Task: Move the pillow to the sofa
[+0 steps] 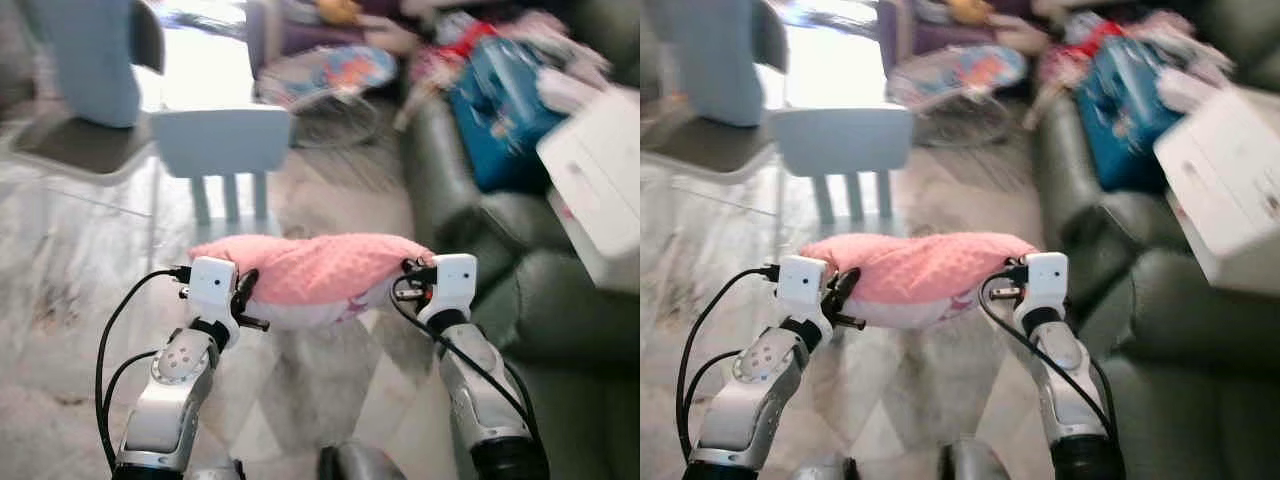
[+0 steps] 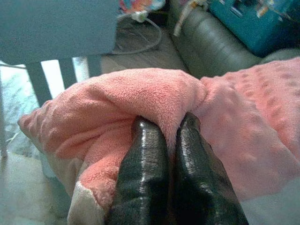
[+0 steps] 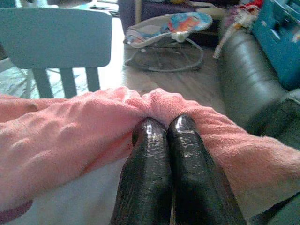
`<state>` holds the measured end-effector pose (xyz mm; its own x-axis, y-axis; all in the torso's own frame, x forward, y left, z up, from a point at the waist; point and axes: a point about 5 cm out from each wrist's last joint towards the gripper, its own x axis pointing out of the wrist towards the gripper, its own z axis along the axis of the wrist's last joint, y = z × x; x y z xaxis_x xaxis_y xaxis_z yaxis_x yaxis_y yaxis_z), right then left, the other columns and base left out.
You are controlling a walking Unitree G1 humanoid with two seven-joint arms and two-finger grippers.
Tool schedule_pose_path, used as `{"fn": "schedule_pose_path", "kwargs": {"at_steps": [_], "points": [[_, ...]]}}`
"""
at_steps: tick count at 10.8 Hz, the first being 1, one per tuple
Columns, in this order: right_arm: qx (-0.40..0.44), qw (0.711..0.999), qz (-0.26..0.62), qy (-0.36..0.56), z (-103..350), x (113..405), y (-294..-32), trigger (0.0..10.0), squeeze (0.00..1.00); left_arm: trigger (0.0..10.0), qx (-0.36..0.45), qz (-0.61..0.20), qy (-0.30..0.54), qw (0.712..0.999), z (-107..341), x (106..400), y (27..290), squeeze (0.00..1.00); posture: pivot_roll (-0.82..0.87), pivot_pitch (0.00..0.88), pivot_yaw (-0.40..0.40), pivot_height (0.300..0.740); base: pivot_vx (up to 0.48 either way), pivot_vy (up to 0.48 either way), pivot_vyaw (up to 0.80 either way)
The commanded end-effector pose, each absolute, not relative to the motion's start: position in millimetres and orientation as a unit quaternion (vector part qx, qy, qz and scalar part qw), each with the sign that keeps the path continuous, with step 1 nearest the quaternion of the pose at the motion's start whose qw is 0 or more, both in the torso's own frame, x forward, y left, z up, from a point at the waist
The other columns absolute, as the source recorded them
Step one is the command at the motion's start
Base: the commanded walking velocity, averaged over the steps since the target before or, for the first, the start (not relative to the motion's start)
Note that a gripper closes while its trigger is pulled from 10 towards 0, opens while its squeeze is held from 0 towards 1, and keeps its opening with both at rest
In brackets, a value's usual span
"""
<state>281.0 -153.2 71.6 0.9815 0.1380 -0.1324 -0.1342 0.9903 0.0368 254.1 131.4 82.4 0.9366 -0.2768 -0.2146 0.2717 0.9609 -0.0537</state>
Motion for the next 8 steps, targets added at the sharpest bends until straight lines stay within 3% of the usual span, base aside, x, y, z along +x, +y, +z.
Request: {"fn": "schedule_pose_path", "kwargs": {"at_steps": [1, 4, 8], "points": [[0.006, 0.996, 0.053, 0.065, 72.7, 280.8, -163.9, 10.0, 0.00, 10.0, -0.012, -0.157, 0.093, 0.983, 88.7, 254.6, 121.2, 0.00, 0.02, 0.081, -0.080, 0.740, 0.000, 0.000, -0.80], [0.008, 0.997, 0.050, 0.066, 72.0, 279.6, -162.9, 10.0, 0.00, 10.0, -0.011, -0.156, 0.097, 0.983, 87.8, 255.2, 122.9, 0.00, 0.02, 0.083, -0.075, 0.740, 0.000, 0.089, -0.80], [0.008, 0.997, 0.047, 0.066, 71.6, 279.1, -162.8, 10.0, 0.00, 10.0, -0.007, -0.160, 0.095, 0.983, 87.8, 255.9, 121.8, 0.00, 0.02, 0.085, -0.071, 0.740, 0.000, 0.467, -0.80]]}}
